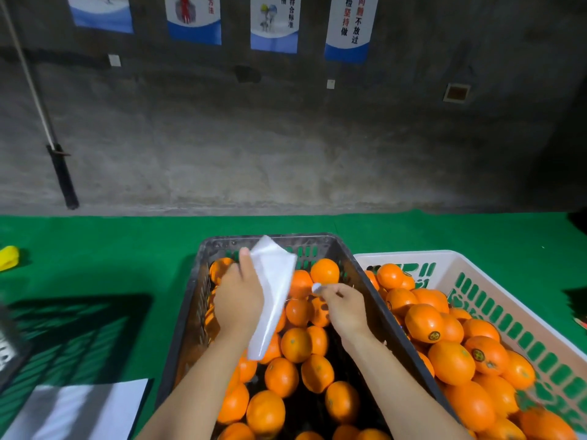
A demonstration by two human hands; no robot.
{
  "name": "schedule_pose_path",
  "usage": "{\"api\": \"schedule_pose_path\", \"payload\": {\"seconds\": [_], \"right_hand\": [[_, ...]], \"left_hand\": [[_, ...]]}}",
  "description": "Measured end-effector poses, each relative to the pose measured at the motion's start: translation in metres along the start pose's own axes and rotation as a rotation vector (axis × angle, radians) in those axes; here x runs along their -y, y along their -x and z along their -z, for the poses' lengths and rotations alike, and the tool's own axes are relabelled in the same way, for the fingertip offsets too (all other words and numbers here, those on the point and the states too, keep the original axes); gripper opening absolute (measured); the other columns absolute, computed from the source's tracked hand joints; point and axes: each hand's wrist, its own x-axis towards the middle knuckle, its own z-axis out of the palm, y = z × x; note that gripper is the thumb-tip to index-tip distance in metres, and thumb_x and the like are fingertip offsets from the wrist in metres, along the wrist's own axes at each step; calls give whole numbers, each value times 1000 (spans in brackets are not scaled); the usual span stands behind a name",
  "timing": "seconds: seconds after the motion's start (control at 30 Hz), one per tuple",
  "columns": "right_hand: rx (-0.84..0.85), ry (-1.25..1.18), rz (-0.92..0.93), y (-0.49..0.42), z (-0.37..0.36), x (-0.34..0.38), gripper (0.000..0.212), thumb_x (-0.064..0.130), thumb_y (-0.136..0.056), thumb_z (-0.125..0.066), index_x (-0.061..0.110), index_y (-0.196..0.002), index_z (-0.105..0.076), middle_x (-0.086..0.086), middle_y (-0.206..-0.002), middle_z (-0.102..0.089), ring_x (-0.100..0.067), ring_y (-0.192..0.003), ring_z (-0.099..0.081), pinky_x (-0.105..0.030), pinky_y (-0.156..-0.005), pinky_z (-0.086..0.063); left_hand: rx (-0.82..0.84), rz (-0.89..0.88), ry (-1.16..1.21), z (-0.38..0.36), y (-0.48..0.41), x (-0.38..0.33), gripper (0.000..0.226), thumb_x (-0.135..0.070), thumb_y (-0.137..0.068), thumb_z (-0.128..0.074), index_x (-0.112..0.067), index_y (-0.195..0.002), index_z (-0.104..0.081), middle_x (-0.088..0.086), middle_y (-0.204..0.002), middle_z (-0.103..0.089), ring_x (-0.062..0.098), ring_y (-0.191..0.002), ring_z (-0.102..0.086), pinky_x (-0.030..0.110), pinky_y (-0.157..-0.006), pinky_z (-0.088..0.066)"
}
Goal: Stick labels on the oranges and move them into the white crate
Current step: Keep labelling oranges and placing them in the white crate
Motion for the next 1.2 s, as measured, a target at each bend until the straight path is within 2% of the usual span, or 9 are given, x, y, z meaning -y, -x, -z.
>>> {"api": "schedule_pose_path", "payload": {"seconds": [0.1, 0.2, 0.3, 0.4, 0.6, 0.77, 0.83, 1.0, 1.2], "right_hand": [[50, 419, 129, 4, -3, -25, 28, 37, -96, -61, 16, -78, -67, -3, -74, -67, -18, -73, -63, -37, -64, -49], [98, 839, 228, 4, -10, -46, 25, 36, -100, -52, 17, -88, -63, -3, -87, -69, -25, -83, -64, -35, -67, -48], [180, 994, 283, 2, -14, -61, 22, 25, -100, -45, 18, -98, -66, -5, -98, -70, -28, -95, -65, -34, -75, -47], [233, 1045, 304, -1, -16, -72, 26, 29, -101, -43, 20, -104, -67, -3, -102, -70, -27, -97, -65, -34, -77, -46], [139, 936, 327, -7, -12, -73, 24, 41, -96, -52, 24, -101, -67, -3, -96, -71, -26, -93, -66, -34, -74, -48], [285, 983, 285, -3, -16, -78, 31, 43, -97, -51, 19, -81, -62, 0, -83, -65, -25, -83, -62, -35, -69, -46], [344, 1001, 329, -1, -18, -80, 26, 35, -95, -52, 19, -75, -55, 0, -82, -59, -25, -81, -59, -34, -65, -41], [400, 986, 361, -1, -12, -84, 21, 40, -95, -56, 22, -102, -66, 5, -111, -61, -19, -99, -61, -29, -75, -44], [305, 476, 30, -6, -20, -90, 18, 34, -94, -67, 20, -105, -66, 2, -100, -65, -17, -95, -63, -37, -88, -54]], "left_hand": [[-44, 207, 141, 4, -9, 0, 64, -68, -96, -27, -12, -92, -58, 0, -78, -56, 29, -81, -56, 36, -71, -38], [-59, 260, 233, 3, -14, 2, 59, -59, -97, -43, -4, -111, -59, 10, -103, -63, 29, -91, -58, 37, -74, -43], [-44, 291, 319, 1, -15, 3, 54, -43, -100, -50, 6, -124, -55, 22, -122, -61, 38, -109, -58, 43, -86, -46], [-24, 309, 369, -1, -17, 5, 50, -36, -100, -51, 9, -122, -55, 28, -120, -61, 43, -110, -58, 47, -86, -48], [4, 300, 381, -3, -19, 6, 42, -35, -101, -50, 2, -121, -58, 23, -117, -63, 40, -109, -59, 50, -89, -50], [2, 333, 407, -2, -18, 7, 29, -34, -101, -51, -6, -103, -59, 7, -89, -62, 28, -84, -59, 33, -63, -44], [12, 346, 405, -4, -18, 9, 23, -34, -100, -52, -12, -95, -57, 0, -81, -56, 22, -78, -55, 31, -65, -42], [49, 360, 388, -7, -18, 9, 40, -36, -100, -52, -7, -127, -53, 6, -106, -60, 26, -97, -57, 38, -80, -48], [77, 363, 390, -10, -17, 11, 49, -38, -101, -49, -7, -138, -47, 9, -124, -59, 28, -108, -57, 41, -91, -50]]}}
